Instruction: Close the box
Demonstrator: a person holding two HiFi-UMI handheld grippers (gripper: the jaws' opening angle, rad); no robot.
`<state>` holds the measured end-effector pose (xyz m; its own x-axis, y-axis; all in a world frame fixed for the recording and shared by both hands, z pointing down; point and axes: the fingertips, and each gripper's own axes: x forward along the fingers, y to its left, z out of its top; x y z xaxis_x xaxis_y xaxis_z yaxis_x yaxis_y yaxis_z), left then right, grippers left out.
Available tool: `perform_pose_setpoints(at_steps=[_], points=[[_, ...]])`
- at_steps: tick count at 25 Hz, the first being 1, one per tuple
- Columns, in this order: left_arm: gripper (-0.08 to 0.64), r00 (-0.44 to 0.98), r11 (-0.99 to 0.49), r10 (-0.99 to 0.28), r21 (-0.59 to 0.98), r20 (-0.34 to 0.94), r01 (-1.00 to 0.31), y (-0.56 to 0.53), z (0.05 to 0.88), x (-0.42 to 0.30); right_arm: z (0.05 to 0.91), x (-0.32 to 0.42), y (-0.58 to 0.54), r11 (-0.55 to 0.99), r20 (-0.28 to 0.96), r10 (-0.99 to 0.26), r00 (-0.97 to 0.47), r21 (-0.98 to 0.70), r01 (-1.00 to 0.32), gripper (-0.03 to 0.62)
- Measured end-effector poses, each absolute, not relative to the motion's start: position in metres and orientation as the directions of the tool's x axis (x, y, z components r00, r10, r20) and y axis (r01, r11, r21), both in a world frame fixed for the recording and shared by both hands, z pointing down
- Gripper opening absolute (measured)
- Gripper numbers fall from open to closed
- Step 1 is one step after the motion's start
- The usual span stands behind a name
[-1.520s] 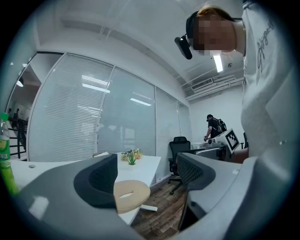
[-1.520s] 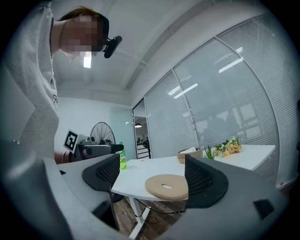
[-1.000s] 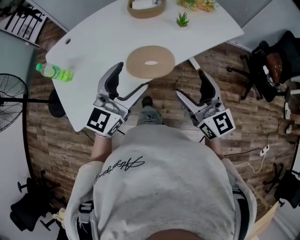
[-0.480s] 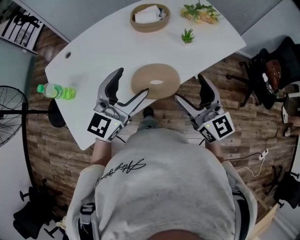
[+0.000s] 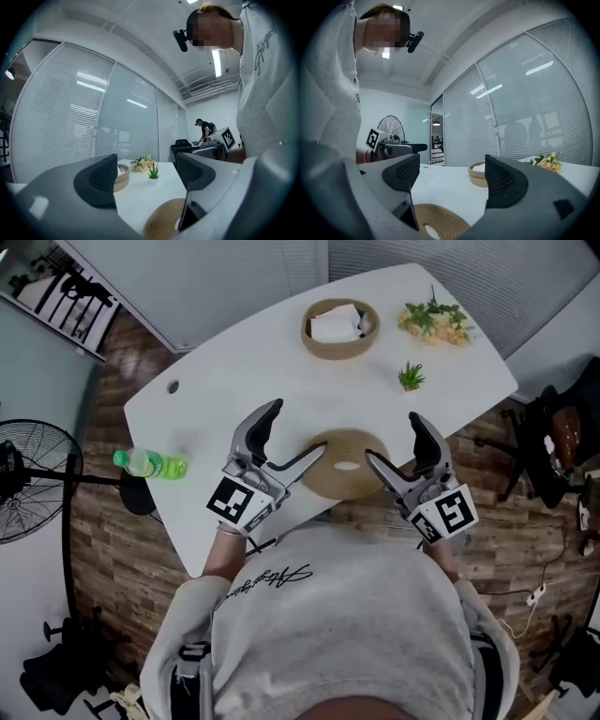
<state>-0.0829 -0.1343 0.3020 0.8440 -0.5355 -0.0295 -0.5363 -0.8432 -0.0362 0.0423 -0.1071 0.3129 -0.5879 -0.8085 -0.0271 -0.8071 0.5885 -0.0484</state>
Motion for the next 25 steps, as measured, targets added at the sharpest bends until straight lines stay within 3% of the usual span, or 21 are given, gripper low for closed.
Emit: perform_pose_setpoints(at_steps=[15,25], points=[[0.385,0.847,-0.846,-0.531,-0.058,0.018,-0.53,-0.153,0.316,-0.063,0.334,0.059,-0.122,0.662,0.04,-0.746,-0.665,-0.066,-0.747,0.425],[0.413,0.856,-0.871,-0.487,-0.022,0.173,-0.491,-0.136,0.367,-0.073,0.403,0.061,-0.098,0.787,0.244,-0.607,-0.757,0.05,-0.615,0.463]])
